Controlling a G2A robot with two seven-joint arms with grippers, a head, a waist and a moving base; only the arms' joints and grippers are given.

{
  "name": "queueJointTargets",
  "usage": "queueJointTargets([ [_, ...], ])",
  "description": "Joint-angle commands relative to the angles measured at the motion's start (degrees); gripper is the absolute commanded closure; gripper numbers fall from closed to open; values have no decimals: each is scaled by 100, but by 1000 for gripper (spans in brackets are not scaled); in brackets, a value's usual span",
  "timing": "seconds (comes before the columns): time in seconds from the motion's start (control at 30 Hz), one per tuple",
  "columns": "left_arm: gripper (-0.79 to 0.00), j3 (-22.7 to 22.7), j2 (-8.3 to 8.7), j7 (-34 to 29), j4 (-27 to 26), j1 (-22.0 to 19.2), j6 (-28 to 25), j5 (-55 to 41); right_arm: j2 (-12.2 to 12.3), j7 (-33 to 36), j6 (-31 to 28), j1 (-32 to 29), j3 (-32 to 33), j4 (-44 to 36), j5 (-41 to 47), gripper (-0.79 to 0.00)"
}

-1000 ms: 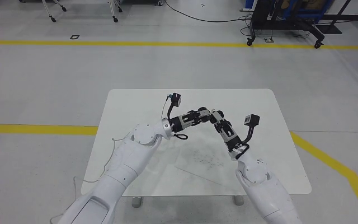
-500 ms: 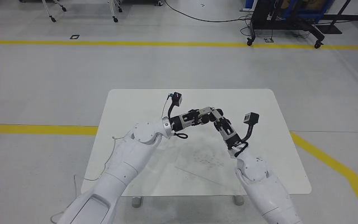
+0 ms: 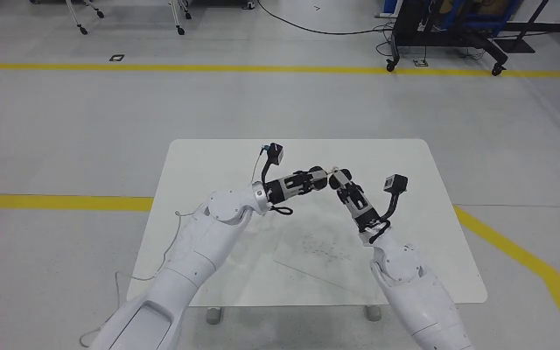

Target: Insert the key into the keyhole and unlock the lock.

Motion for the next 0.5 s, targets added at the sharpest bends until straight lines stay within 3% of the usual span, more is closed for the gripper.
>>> queueJointTargets([
  [0.0,-185,-3,-3,-5,5,-1,-14,0,3,49,39,-4,21,-9,-11,0],
  [0.37,-142,-11,-27,-43,60,-6,-53,-44,5,315,157,-22,45,-67,29,0],
  [0.47,-9,-15,-32,-52,80,-8,-79,-43,3,337,183,-24,53,-71,25,0],
])
